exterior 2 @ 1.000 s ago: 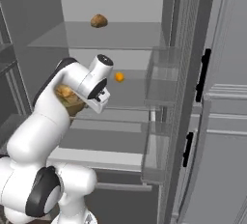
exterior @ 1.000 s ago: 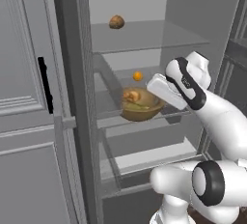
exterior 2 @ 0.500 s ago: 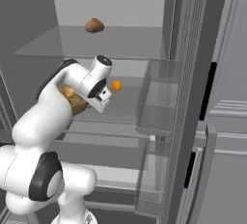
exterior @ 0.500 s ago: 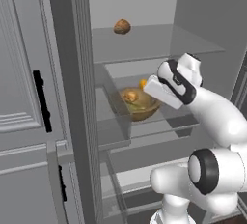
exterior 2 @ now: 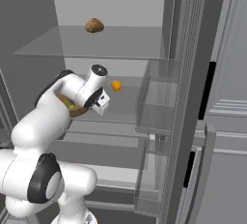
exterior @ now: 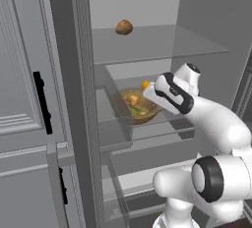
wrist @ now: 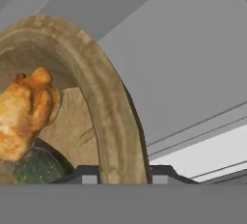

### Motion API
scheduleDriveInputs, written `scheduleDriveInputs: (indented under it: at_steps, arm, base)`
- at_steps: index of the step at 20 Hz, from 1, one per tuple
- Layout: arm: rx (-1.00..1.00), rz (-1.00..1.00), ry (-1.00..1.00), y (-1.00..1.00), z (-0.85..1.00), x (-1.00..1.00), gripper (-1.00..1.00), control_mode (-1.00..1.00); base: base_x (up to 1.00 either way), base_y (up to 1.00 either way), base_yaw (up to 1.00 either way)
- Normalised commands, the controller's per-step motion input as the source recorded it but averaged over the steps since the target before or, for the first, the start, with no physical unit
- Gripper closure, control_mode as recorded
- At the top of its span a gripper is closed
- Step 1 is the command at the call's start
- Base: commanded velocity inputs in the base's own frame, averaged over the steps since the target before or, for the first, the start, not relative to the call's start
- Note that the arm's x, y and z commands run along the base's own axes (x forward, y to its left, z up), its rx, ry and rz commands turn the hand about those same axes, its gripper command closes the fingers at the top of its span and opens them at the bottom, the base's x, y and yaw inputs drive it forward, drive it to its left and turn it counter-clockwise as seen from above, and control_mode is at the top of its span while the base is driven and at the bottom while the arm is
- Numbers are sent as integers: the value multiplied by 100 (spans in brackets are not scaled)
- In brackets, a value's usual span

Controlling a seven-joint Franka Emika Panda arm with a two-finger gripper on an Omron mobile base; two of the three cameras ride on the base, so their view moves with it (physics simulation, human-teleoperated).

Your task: Pick the chicken drumstick and cucumber from their plates and place them in the bowl. Then put the bowl in the fridge.

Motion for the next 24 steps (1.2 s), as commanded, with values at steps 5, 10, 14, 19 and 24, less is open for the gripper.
scheduleDriveInputs:
  at_steps: [5, 10, 14, 19, 24]
  arm:
    - [0, -8, -11, 1, -15, 22, 100, -100]
    - [0, -13, -4, 14, -12, 65, 100, -100]
    - [0, -15, -4, 18, -10, 72, 100, -100]
    - [0, -11, -5, 9, -14, 70, -100, -100]
    - [0, -2, 0, 1, -1, 23, -100, -100]
  base:
    - [0, 0, 0]
    - [0, 0, 0]
    - [0, 0, 0]
    - [0, 0, 0]
    - [0, 0, 0]
